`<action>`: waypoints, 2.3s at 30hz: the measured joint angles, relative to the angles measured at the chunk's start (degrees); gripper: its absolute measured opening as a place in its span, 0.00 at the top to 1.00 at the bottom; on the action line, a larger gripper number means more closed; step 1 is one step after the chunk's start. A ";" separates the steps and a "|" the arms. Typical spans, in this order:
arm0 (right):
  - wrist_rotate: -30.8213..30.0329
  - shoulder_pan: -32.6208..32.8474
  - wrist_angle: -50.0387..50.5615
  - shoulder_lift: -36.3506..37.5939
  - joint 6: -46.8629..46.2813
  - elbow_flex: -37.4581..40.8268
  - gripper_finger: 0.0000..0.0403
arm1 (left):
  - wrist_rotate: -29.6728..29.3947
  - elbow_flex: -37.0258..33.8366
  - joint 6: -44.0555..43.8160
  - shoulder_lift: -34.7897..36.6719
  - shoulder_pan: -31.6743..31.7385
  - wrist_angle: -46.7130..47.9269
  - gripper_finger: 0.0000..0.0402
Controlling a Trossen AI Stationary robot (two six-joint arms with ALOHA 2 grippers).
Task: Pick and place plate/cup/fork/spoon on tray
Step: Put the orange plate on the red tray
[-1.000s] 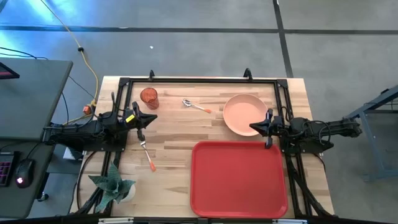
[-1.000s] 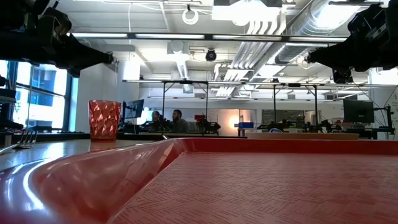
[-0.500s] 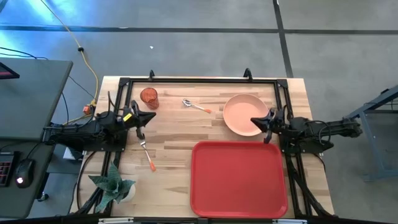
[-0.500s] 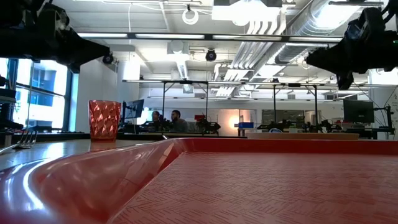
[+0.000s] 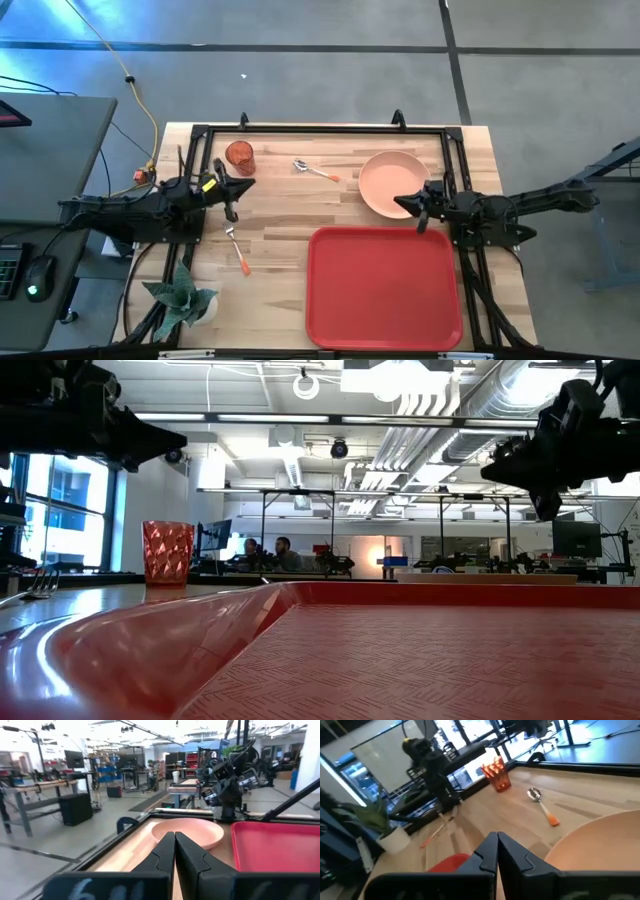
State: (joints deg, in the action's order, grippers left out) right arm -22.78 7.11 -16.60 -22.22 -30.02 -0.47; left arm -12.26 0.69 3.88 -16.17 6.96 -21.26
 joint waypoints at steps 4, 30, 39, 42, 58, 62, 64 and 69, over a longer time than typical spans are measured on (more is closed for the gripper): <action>-3.80 0.00 -5.13 -6.30 0.22 0.00 1.00 | 1.81 0.00 -2.29 -11.25 0.00 -11.23 0.99; -29.50 -0.02 -17.67 -14.44 23.08 -7.02 0.98 | 4.70 50.01 -9.80 -82.64 4.94 -11.16 0.53; -35.83 0.00 -17.53 -14.47 21.68 -8.13 0.65 | 4.68 70.25 -11.19 -98.51 5.84 -3.33 0.49; -42.70 -0.04 -16.96 -14.44 18.44 -8.13 0.53 | 4.72 77.29 -11.28 -102.66 6.60 3.33 0.49; -42.74 -0.02 -17.85 -14.40 20.93 -8.20 0.43 | 10.87 106.55 -15.41 -120.03 12.57 30.36 0.48; -42.37 -0.02 -18.43 -14.34 21.05 -8.22 0.43 | 10.51 107.45 -16.05 -122.54 12.96 31.52 0.49; -42.13 -0.02 -18.46 -13.99 21.24 -8.22 0.43 | 9.66 107.87 -15.83 -122.52 12.87 32.64 0.49; -42.11 -0.02 -18.60 -13.40 22.96 -8.24 0.43 | 10.59 109.47 -15.80 -122.17 12.03 38.53 0.52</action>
State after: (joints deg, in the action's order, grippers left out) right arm -64.89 7.09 -35.20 -35.62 -7.06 -8.71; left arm -1.67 110.16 -11.92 -138.35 18.99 17.28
